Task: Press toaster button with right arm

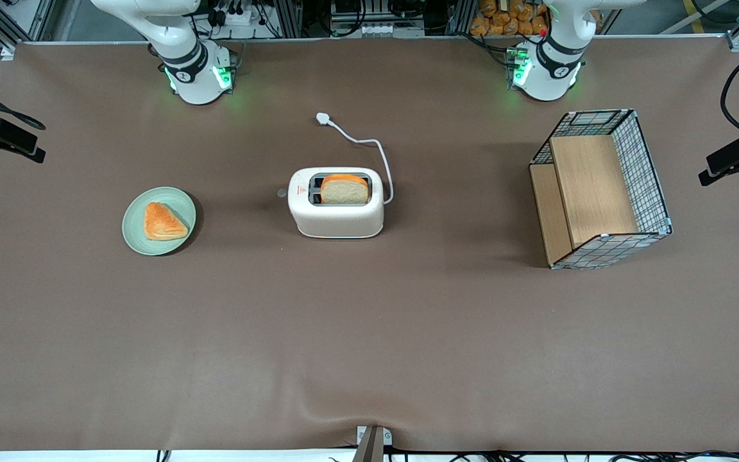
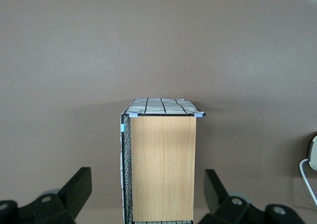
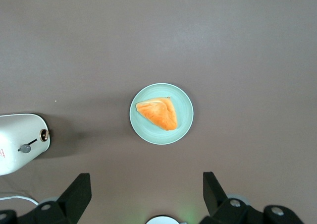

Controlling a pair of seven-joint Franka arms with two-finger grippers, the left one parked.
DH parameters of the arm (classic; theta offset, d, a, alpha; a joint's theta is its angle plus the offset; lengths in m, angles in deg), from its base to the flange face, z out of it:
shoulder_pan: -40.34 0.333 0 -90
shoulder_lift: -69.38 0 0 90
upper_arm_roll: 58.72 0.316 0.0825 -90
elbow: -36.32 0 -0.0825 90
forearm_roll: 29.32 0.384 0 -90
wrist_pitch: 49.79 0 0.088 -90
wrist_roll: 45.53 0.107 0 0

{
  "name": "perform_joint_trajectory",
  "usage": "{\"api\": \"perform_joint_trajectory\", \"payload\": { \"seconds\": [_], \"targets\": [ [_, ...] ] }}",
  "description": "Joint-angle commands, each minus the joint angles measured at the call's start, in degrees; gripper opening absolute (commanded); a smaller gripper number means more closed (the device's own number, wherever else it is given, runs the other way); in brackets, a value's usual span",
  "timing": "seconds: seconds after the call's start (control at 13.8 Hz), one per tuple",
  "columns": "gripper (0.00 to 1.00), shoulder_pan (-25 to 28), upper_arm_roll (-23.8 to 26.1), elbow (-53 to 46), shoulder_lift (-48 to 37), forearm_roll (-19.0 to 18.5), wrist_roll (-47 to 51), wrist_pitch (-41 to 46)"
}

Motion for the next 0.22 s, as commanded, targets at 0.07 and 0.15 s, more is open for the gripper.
{"api": "perform_joint_trajectory", "payload": {
  "seconds": [0.07,0.15],
  "targets": [
    [1.00,-0.25,0.14,-1.93,0.59,-1.15,-0.75,1.64],
    [1.00,-0.34,0.14,-1.93,0.59,-1.15,-0.75,1.65]
  ]
}}
